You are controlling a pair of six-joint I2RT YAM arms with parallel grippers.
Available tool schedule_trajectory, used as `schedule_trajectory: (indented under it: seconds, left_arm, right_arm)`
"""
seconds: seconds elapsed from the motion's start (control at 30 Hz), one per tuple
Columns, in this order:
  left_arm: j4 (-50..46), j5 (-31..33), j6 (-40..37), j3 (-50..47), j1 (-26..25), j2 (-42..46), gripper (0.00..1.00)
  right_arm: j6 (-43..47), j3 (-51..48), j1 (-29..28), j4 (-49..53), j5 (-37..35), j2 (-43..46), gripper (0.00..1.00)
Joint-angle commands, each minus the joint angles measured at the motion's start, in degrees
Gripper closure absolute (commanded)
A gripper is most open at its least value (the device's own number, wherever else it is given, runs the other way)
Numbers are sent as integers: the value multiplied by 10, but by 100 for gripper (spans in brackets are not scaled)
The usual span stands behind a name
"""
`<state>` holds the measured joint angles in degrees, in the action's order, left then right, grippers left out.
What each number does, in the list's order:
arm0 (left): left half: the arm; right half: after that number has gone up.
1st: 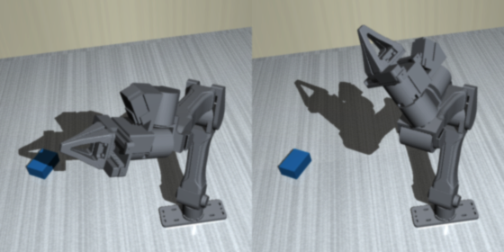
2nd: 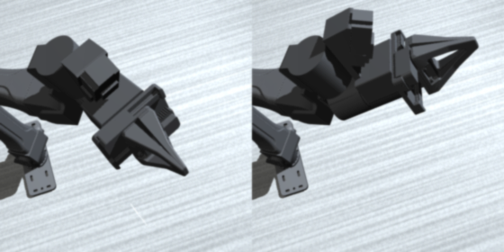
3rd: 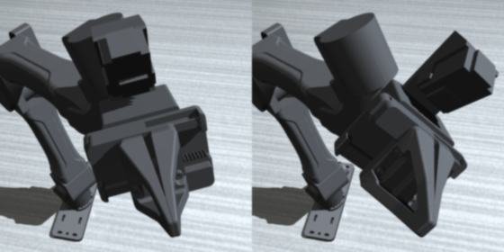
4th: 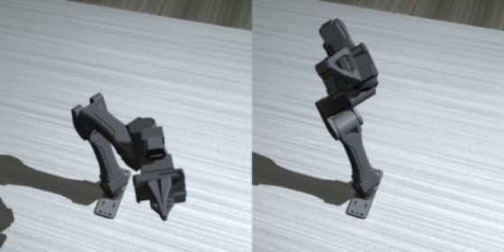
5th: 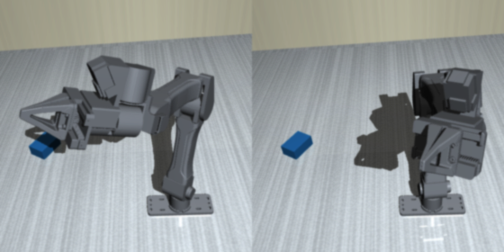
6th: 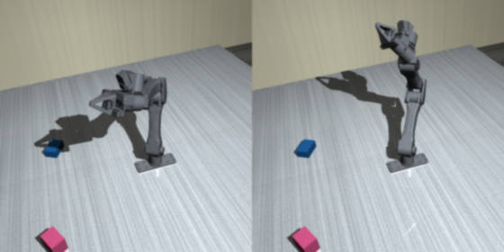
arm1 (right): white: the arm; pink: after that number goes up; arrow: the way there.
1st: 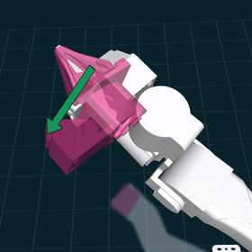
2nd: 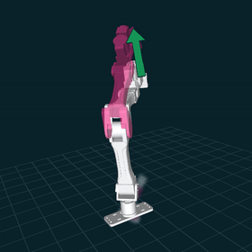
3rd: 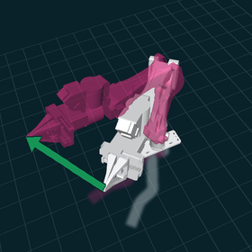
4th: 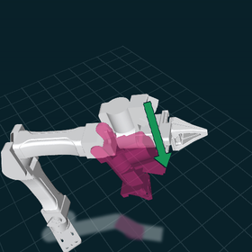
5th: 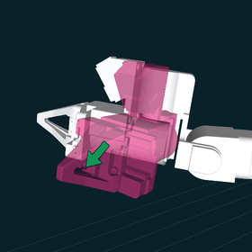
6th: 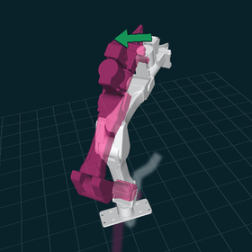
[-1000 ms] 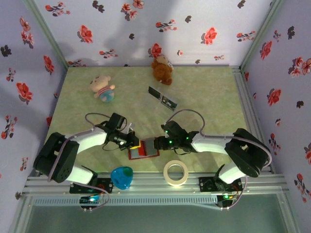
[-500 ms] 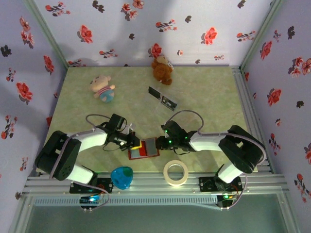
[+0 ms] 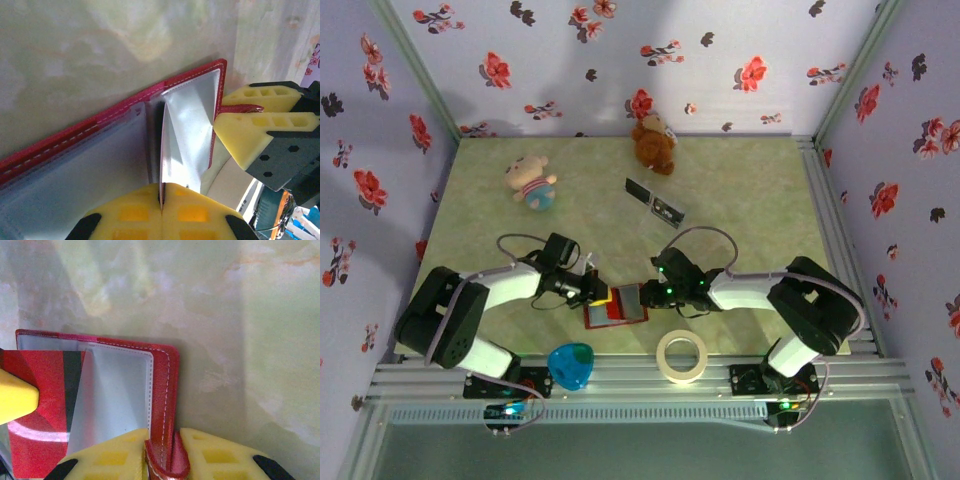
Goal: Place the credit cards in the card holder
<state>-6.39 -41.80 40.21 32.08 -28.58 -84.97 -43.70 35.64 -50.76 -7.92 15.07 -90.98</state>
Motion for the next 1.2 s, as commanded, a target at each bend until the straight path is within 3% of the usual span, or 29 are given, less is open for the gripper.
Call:
schedule_trajectory:
  seconds: [0.0, 0.4, 1.17]
  left_arm:
    - [18, 4, 12, -10, 8, -4, 100]
    - [5, 29, 63, -41, 12, 28, 100]
    - [140, -18, 159, -96, 20, 15, 100]
  right_arm:
    - [-8, 3, -5, -29, 14, -26, 78]
    - [-22, -9, -5, -58, 7, -24, 79]
    - [-40, -30, -5, -112, 15, -28, 80]
